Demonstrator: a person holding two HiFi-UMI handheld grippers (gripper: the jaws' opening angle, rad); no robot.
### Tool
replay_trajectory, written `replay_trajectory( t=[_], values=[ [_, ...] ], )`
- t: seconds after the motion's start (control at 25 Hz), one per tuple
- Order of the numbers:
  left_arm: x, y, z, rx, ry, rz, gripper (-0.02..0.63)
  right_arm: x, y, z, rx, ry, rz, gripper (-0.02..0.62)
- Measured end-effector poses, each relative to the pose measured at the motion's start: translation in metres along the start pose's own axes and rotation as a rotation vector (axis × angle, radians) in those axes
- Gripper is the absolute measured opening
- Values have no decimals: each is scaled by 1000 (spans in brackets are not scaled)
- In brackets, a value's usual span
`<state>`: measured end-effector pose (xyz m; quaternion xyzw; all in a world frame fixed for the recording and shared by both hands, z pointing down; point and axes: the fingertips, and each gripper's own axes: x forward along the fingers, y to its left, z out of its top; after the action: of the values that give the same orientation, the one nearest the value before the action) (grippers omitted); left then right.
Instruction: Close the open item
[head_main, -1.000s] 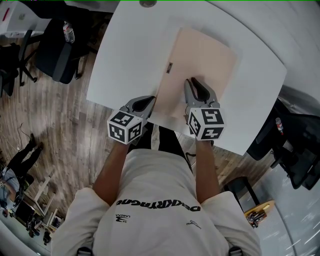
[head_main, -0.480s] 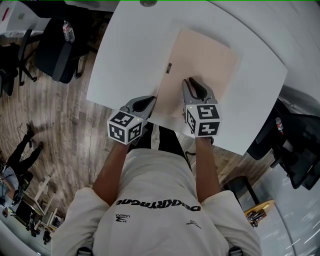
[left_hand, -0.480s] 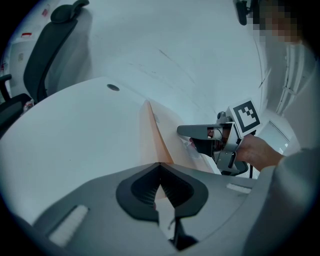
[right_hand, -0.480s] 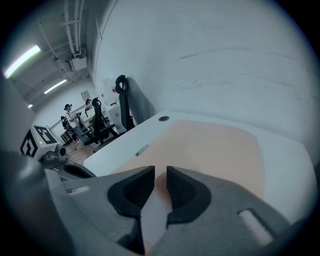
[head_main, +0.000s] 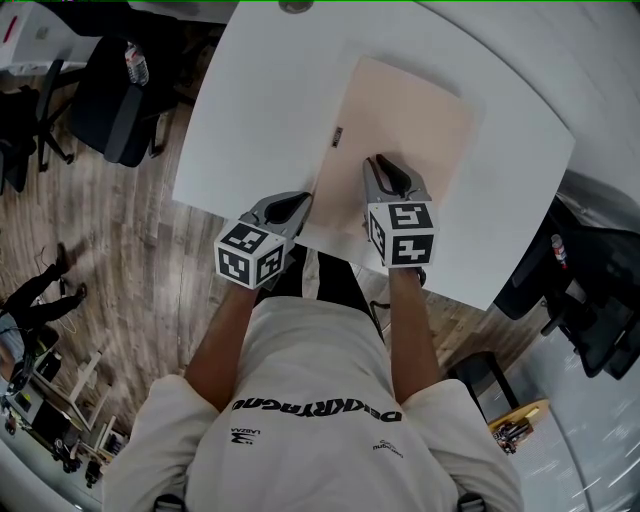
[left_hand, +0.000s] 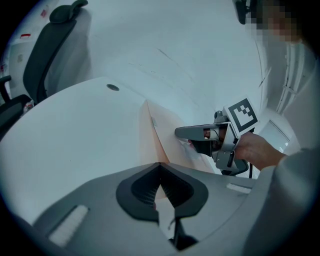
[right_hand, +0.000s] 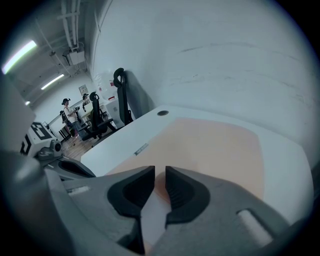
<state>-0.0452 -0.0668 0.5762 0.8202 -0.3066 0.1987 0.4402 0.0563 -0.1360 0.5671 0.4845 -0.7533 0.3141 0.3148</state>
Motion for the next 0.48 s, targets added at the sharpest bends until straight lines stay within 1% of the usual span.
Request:
replay_trajectory(
  t=[0.48],
  values=[
    [0,0,1,11,2,3,6,5,0,-2,-16,18,-18,64]
  ],
)
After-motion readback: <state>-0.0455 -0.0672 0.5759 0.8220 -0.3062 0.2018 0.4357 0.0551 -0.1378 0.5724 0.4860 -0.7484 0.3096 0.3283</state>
